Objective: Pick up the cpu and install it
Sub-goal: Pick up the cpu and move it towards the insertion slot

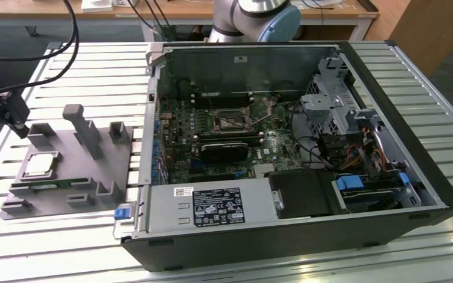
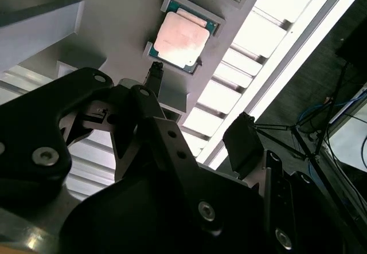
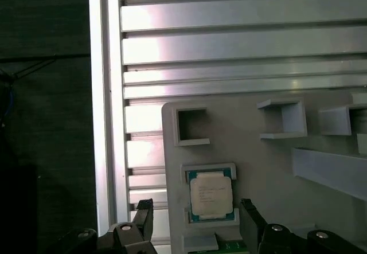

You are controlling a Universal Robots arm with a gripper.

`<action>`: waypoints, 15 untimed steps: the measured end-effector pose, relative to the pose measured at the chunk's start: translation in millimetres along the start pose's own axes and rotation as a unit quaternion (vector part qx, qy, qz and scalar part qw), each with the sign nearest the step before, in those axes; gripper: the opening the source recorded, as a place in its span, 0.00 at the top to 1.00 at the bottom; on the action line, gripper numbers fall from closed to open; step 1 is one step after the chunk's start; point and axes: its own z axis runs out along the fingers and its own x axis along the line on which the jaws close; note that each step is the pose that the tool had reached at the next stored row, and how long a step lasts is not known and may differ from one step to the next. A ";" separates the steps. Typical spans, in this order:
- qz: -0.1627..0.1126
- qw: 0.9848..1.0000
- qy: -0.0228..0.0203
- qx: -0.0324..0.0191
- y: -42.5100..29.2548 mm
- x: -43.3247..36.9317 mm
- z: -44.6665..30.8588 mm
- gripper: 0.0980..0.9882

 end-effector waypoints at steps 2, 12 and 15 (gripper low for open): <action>0.000 1.000 0.000 0.001 -0.3 0.0 0.0 0.32; 0.000 1.000 0.000 0.005 -2.6 -0.2 0.1 0.32; 0.000 1.000 0.000 0.007 -3.4 -0.3 0.3 0.32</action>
